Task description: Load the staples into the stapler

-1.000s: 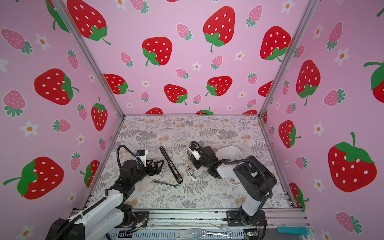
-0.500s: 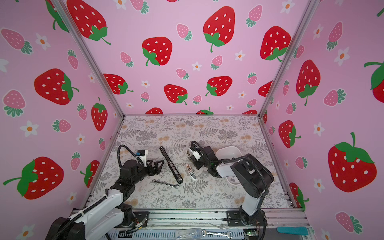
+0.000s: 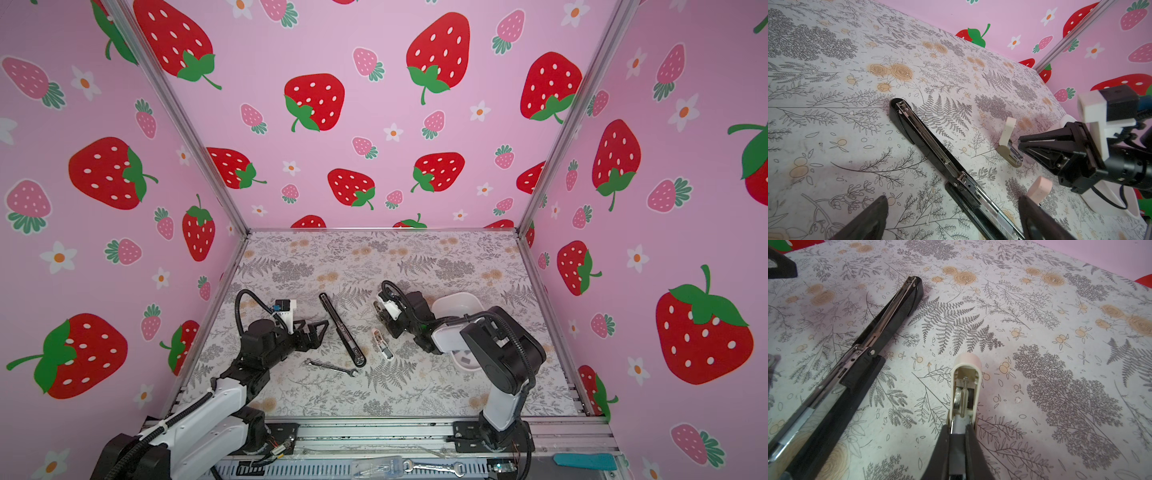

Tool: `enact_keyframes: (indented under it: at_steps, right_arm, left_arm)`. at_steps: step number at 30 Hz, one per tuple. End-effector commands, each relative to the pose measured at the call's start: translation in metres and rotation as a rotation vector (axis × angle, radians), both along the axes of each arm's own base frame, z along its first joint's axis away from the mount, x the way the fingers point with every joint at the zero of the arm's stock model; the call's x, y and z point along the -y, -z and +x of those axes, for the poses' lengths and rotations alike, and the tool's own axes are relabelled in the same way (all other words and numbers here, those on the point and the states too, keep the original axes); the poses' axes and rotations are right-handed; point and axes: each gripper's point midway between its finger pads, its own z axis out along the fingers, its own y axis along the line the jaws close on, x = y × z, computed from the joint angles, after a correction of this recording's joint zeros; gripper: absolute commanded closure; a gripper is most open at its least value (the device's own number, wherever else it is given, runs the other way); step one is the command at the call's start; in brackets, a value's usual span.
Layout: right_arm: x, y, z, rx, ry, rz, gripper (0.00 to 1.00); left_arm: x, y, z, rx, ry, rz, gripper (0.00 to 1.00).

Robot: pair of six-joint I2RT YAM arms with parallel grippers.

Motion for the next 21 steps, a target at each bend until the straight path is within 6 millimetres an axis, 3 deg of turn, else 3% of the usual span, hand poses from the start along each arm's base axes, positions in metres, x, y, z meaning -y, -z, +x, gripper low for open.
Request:
enact_keyframes:
  at_steps: [1,21]
  right_arm:
    - [-0.0035,0.0022,0.0038,0.007,-0.010,-0.004,0.98]
    - [-0.0027,0.0113,0.0024,-0.024,-0.004,-0.013,0.98]
  left_arm:
    - [0.0018,-0.0135,0.0067,0.036,-0.001,0.002,0.01]
    - [0.0016,-0.0129,0.0064,0.036,-0.002,0.006,0.01]
